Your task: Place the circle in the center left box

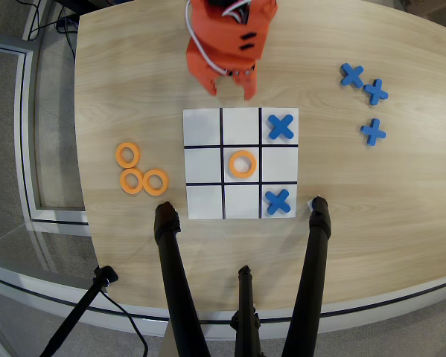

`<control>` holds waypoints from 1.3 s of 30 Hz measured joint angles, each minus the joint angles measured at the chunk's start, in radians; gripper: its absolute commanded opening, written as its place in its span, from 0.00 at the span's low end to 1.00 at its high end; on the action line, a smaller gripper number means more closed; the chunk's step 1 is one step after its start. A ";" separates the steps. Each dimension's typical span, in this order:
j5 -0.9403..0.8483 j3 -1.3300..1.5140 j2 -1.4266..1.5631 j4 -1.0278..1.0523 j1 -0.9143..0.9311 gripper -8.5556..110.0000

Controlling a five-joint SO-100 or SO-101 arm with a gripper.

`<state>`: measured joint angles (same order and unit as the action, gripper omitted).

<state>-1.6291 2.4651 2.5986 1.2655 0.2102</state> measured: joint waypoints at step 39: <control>0.058 -0.928 -1.298 -0.394 0.270 0.24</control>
<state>-1.5708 1.5370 1.3008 0.8713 0.4801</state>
